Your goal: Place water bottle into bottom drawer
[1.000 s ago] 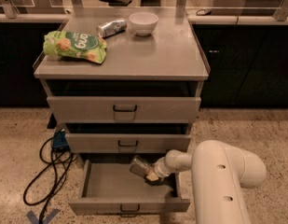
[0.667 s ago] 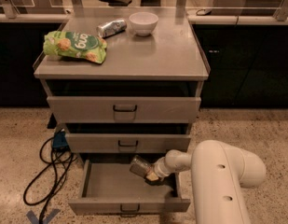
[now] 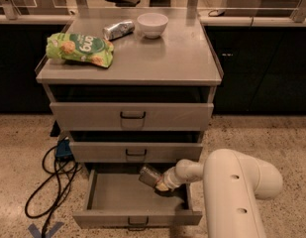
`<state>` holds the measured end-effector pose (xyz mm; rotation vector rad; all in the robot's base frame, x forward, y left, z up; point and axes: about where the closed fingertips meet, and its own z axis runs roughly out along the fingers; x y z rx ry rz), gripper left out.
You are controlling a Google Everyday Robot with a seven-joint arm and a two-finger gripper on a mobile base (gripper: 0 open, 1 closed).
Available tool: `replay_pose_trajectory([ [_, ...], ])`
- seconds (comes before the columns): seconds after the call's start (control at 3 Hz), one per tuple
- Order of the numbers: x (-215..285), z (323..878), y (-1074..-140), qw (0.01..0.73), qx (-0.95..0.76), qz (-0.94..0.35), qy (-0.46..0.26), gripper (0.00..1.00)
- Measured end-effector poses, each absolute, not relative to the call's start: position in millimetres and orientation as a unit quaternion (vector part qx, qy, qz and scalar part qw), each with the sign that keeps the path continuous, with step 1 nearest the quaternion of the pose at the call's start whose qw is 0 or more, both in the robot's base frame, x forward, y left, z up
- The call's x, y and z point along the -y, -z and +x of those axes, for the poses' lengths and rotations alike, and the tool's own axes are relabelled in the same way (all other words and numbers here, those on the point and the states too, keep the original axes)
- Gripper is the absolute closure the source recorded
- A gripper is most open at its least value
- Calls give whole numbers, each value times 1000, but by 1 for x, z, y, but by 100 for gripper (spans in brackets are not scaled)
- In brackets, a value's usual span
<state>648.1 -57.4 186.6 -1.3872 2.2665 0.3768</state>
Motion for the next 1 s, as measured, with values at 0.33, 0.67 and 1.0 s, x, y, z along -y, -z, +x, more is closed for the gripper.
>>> replay_pose_trajectory([
  [0.33, 57, 648, -187, 227, -822, -503, -137, 11],
  [0.67, 57, 648, -187, 227, -822, -503, -137, 0],
  [1.0, 57, 648, -187, 227, -822, -503, -137, 0],
])
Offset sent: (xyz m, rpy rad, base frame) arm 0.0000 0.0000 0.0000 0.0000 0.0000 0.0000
